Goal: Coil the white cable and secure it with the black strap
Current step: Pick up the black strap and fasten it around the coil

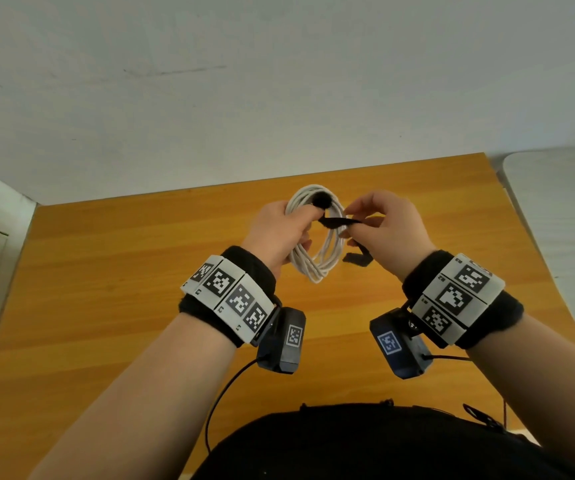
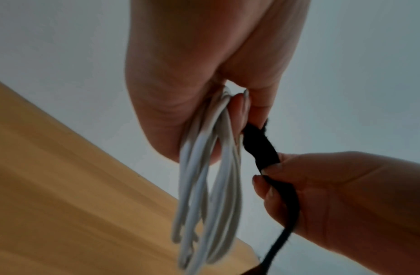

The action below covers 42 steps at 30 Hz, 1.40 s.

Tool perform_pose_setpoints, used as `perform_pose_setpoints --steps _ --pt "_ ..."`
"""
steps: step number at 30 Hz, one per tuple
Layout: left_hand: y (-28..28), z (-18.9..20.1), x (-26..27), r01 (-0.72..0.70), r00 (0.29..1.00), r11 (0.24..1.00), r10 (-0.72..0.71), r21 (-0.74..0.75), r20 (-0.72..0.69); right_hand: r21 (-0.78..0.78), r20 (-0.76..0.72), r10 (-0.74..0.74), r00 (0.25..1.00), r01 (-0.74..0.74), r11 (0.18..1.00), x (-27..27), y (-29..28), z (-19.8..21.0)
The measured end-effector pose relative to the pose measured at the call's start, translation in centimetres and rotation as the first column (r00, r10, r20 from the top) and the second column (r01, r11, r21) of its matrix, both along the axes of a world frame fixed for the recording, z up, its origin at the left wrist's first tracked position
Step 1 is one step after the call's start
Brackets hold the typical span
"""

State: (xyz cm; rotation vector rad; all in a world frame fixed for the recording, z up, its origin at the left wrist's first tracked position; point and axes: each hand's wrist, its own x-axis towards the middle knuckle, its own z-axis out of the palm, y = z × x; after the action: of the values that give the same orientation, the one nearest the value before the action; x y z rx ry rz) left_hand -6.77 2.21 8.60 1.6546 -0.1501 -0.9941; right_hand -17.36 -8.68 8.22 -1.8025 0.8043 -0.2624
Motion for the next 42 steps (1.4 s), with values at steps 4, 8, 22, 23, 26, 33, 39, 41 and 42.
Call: perform_pose_setpoints --steps 4,8,22,23,26,33,39,41,42 --pt "0.0 -0.2 0.0 -0.065 0.998 0.998 0.064 0.025 0.018 -0.073 -0.042 0.119 0.992 -0.121 0.99 -0.1 0.3 0.3" --pt "0.1 0.0 -0.3 -0.036 0.998 0.999 0.036 0.005 -0.044 -0.192 0.0 0.158 0.987 -0.155 0.969 0.1 0.8 0.4" --pt "0.8 0.2 -0.1 0.056 0.995 0.998 -0.054 0.021 -0.081 -0.255 -0.1 0.27 0.958 -0.287 0.923 -0.1 0.8 0.5" --pt "0.8 0.2 -0.1 0.065 0.995 0.998 -0.063 0.019 -0.081 -0.267 -0.101 0.281 0.954 -0.298 0.917 -0.1 0.8 0.7" --pt "0.9 0.2 0.0 0.086 0.994 0.996 -0.086 0.008 -0.074 -0.296 -0.141 0.335 0.932 -0.363 0.884 -0.2 1.0 1.2" --pt "1.0 1.0 -0.5 0.141 0.99 0.99 -0.141 0.004 -0.019 -0.418 -0.184 0.27 0.945 -0.324 0.849 0.3 1.2 1.2" --pt "0.9 1.1 -0.9 0.16 0.987 0.987 -0.16 -0.001 0.019 -0.524 -0.135 0.179 0.975 -0.224 0.822 0.3 2.0 1.3" --pt "0.9 1.2 -1.0 0.175 0.984 0.984 -0.176 -0.023 -0.034 -0.569 -0.092 0.141 0.986 -0.168 0.805 0.3 2.1 1.2" --pt "0.9 1.3 -1.0 0.185 0.981 0.982 -0.187 -0.032 -0.054 -0.578 -0.075 0.128 0.989 -0.148 0.803 0.3 2.1 1.3"
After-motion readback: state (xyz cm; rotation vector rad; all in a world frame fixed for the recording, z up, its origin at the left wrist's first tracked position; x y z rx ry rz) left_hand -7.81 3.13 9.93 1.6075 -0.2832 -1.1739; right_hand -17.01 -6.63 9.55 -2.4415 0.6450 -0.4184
